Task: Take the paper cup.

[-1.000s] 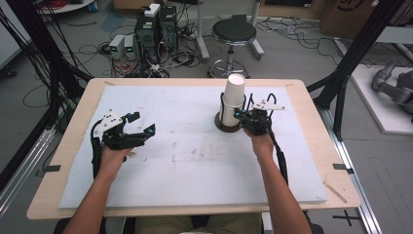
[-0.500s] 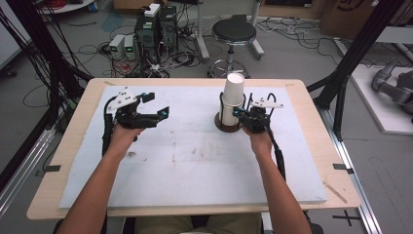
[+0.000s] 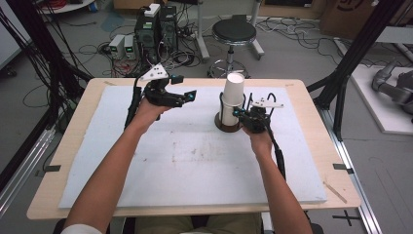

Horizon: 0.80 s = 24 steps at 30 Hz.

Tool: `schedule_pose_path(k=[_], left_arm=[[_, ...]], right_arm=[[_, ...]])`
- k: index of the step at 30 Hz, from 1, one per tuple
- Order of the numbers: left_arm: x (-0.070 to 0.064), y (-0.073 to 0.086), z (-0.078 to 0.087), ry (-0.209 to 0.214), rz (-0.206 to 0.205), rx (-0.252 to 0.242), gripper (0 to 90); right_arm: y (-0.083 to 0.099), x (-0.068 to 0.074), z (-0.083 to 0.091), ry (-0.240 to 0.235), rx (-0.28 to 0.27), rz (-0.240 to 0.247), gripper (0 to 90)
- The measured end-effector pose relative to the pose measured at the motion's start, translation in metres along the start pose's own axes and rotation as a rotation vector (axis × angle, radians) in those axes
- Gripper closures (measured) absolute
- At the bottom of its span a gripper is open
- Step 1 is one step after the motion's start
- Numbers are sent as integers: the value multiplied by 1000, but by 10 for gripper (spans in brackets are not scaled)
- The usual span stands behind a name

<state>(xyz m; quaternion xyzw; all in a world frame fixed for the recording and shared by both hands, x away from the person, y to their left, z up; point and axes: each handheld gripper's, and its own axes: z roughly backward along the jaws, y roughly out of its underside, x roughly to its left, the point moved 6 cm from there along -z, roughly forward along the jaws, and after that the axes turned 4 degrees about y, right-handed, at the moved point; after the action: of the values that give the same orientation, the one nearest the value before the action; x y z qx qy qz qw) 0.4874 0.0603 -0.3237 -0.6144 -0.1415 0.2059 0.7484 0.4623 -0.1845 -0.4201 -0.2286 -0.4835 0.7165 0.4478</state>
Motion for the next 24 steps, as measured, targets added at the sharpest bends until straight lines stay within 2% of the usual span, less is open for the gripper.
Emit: schedule_pose_path(k=[4,5,12,16,20,24], left_arm=[[1,-8,-12,7,-11,5,169],[2,-12,-22,10,-13,11,169],[2,-24,-57,20,-21,46,169],[-2,-27,-76,27,-27,72,169],[-8,-29,-93,38,-16,64,168],[-13,-26,-107,44,-28,91,169]], right_arm=[[0,0,0,3,0,1,900],[0,0,0,-1,1,1,900],[1,0,0,-1,6,3,900],[1,-1,0,-2,8,2,900],[1,0,0,-4,6,-4,900],[0,-1,0,-6,4,0,900]])
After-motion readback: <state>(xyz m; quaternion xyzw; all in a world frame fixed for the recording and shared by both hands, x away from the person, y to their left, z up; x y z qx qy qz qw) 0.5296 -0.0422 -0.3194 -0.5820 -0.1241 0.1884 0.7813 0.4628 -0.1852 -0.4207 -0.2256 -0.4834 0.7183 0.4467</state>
